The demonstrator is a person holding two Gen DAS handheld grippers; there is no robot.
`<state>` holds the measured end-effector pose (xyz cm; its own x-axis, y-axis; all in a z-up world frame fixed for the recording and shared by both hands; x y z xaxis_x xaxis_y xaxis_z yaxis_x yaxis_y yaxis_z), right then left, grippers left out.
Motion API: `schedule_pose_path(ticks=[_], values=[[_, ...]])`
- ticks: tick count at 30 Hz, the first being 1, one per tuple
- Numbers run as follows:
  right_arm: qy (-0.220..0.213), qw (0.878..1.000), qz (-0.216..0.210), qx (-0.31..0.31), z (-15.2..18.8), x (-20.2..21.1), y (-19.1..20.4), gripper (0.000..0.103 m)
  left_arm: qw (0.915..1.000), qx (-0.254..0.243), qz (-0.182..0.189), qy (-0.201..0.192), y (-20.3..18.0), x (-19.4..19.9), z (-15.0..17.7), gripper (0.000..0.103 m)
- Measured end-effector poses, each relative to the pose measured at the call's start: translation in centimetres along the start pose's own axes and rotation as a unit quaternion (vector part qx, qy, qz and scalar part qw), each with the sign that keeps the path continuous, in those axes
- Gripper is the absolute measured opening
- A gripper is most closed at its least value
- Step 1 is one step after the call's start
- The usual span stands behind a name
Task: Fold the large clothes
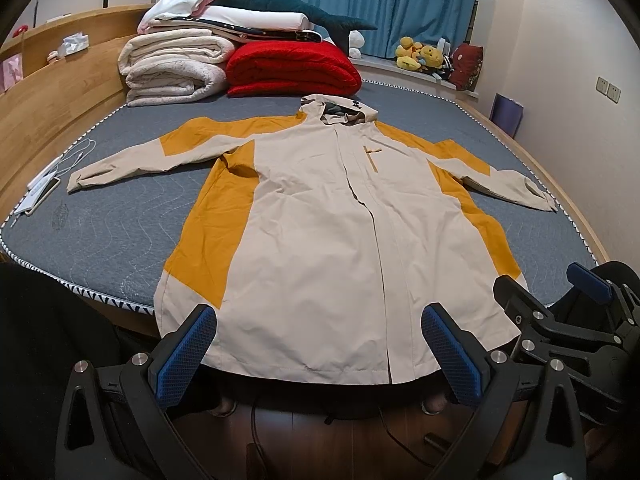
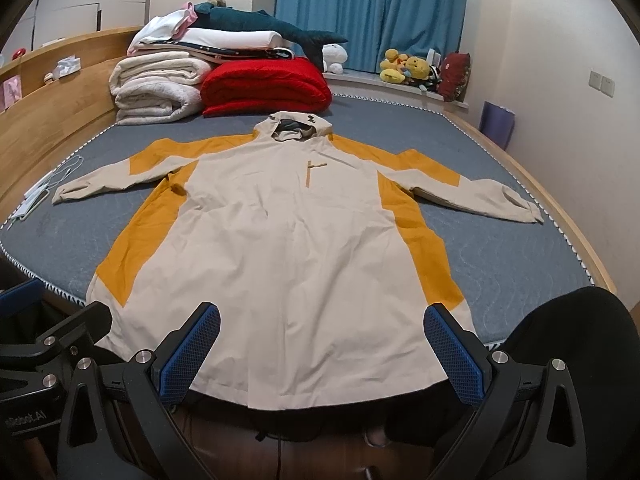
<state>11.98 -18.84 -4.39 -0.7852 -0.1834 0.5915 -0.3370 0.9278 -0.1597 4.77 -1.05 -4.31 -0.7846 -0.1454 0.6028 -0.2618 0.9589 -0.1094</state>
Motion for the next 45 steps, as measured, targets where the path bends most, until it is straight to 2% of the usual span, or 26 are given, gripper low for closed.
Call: schedule_pose_path(ticks=[45], values=[[-0.003, 1.000, 0.001, 0.000, -0.01, 0.14, 0.12, 0.101, 1.0000, 0.000, 0.003, -0.001, -0.63, -0.06, -0.37, 0.102]])
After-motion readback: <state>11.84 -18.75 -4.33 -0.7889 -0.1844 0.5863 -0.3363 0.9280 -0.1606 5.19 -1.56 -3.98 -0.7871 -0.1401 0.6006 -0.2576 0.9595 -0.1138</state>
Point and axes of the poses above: each gripper's, at about its wrist camera, not at the fingertips, and x roughly against the way its jaws point, y to its left, z to its underside, the point moved 5 cm from there along -x, roughly the way its jaws point, and after that the axes turned 9 degrees about -y, right-handed, at the moved point
